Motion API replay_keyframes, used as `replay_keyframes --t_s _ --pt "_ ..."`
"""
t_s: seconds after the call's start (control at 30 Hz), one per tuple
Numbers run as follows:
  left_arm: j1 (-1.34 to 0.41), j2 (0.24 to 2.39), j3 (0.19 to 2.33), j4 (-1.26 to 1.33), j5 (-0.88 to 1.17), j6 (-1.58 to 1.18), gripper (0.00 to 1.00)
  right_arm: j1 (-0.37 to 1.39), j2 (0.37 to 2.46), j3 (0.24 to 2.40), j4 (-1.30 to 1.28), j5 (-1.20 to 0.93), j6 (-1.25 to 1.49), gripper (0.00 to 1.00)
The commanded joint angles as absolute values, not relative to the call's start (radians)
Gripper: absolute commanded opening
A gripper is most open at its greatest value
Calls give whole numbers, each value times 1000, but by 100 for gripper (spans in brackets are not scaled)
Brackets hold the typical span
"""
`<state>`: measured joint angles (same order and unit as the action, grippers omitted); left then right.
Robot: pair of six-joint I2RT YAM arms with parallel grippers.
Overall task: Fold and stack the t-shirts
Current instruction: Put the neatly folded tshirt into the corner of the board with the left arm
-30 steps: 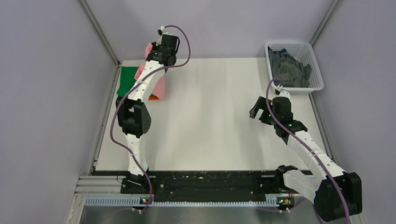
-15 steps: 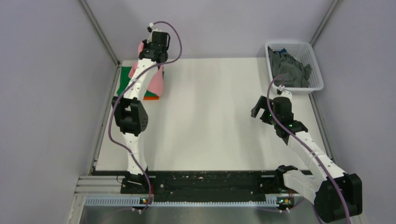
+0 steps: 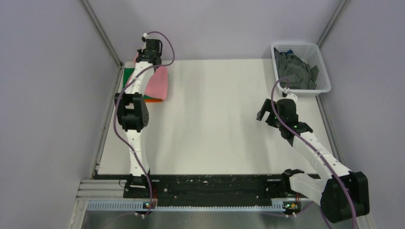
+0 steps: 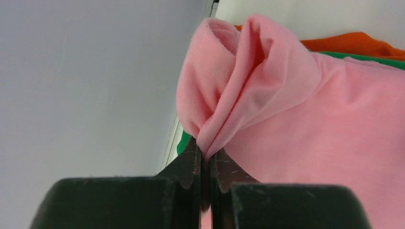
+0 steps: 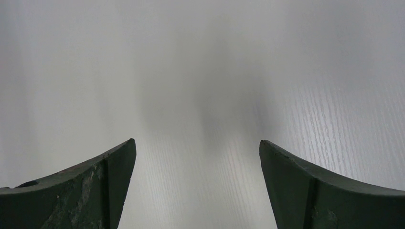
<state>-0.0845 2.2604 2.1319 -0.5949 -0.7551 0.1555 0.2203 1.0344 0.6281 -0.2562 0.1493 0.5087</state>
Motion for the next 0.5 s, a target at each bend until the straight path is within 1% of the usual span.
replay_keyframes --t_s 0.0,0.47 --pt "-43 2233 2138 -508 -738 129 0 215 1045 636 -233 164 511 99" --pt "72 2312 2168 -490 -632 19 0 215 1056 632 -222 179 499 99"
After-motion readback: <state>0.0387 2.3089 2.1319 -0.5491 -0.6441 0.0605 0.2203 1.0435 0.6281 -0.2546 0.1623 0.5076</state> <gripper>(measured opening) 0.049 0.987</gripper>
